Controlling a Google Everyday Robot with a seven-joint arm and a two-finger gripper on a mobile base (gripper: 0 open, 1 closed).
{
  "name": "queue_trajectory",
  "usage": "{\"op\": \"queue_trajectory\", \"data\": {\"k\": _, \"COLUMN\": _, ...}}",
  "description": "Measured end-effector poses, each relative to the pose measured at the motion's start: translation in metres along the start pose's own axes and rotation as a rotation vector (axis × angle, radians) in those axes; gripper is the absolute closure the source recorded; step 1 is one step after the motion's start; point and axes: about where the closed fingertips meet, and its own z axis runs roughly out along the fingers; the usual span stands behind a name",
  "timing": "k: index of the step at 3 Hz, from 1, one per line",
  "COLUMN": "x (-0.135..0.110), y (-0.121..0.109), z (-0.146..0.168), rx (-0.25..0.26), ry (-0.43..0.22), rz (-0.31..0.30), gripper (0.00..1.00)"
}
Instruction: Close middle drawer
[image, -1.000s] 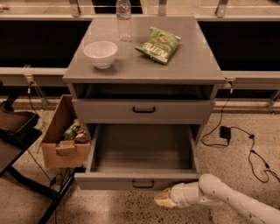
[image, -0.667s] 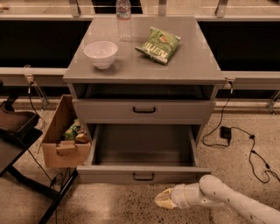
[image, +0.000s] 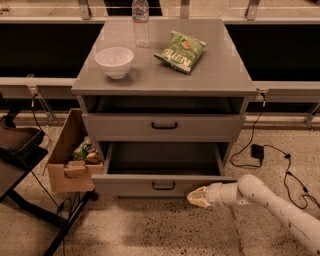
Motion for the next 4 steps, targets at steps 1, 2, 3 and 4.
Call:
{"op": "queue_trajectory", "data": {"k": 1, "x": 0.0, "y": -0.001, "z": 0.003, "rx": -0.002, "ry": -0.006, "rz": 0.0, "gripper": 1.0}}
{"op": "queue_trajectory", "data": {"k": 2, "x": 0.005, "y": -0.021, "z": 0.012, "rx": 0.014, "ry": -0.002, "rz": -0.008, "gripper": 1.0}}
{"op": "queue_trajectory", "data": {"k": 3, "x": 0.007, "y": -0.023, "z": 0.014, "rx": 0.015, "ry": 0.0, "rz": -0.009, "gripper": 1.0}}
{"op": "queue_trajectory", "data": {"k": 4, "x": 0.015, "y": -0.062, "z": 0.03, "rx": 0.023, "ry": 0.023, "rz": -0.019, "gripper": 1.0}}
